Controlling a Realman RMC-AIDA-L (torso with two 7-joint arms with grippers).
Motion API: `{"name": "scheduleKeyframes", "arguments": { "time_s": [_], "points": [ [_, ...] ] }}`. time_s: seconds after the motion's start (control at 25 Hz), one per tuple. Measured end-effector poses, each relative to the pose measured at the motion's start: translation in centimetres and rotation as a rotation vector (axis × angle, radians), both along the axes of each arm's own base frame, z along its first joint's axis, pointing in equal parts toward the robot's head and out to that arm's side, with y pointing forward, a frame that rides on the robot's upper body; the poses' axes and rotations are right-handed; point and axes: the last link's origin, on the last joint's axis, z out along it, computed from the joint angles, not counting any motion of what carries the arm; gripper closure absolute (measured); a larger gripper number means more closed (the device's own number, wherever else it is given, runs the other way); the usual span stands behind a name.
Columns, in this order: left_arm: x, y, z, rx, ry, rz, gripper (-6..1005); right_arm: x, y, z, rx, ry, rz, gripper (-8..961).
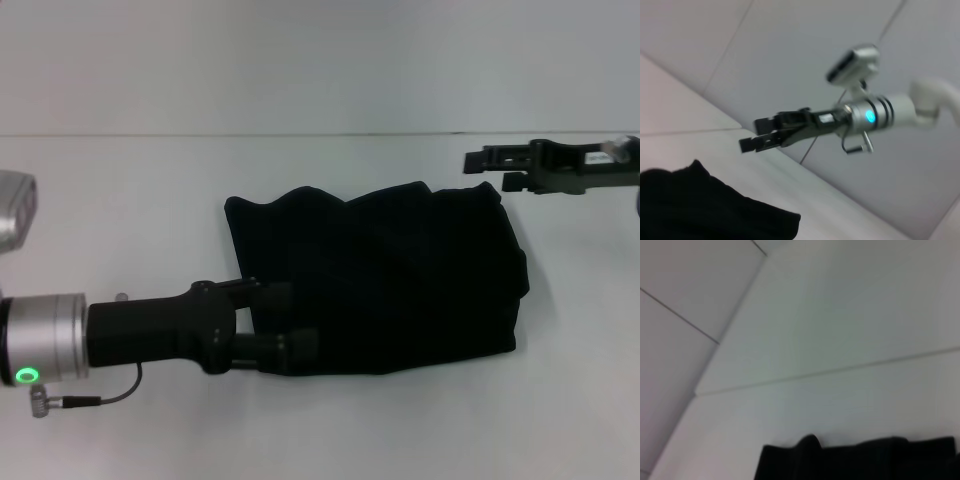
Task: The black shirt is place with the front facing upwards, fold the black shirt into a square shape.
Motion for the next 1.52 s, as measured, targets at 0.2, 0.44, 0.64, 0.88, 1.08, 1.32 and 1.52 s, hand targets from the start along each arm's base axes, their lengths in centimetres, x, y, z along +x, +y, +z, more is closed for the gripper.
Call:
{"name": "scheduleKeyframes", "arguments": {
  "time_s": [0.2, 0.44, 0.64, 0.88, 1.08, 1.32, 1.52],
  "points": [
    [-1.1, -0.6, 0.4, 0.102, 0.039, -0.094, 78, -2.2, 1.4, -0.9, -0.058, -0.083, -0.05, 25],
    [-1.7, -0.4, 1.0, 0.132, 0.063, -0.091, 77, -2.9, 1.7, -2.3, -0.073, -0.09, -0.089, 25],
    [-2.5, -0.4, 1.3, 0.139, 0.093, -0.069, 78, -3.0, 1.5, -3.0, -0.093, -0.08, -0.113, 26],
    [-3.3, -0.6, 1.0, 0.145, 0.122, -0.042, 79, -2.6, 1.4, -3.8, -0.09, -0.074, -0.144, 26],
    [-3.5, -0.8, 0.9, 0.141, 0.122, -0.033, 78, -2.8, 1.0, -4.8, -0.112, -0.075, -0.144, 25],
    [-3.8, -1.1, 1.0, 0.142, 0.121, -0.021, 78, -2.3, 0.6, -5.3, -0.125, -0.085, -0.15, 25],
    [-3.9, -1.1, 1.0, 0.142, 0.121, -0.019, 78, -2.0, 0.9, -4.8, -0.097, -0.097, -0.146, 26]
  ]
}}
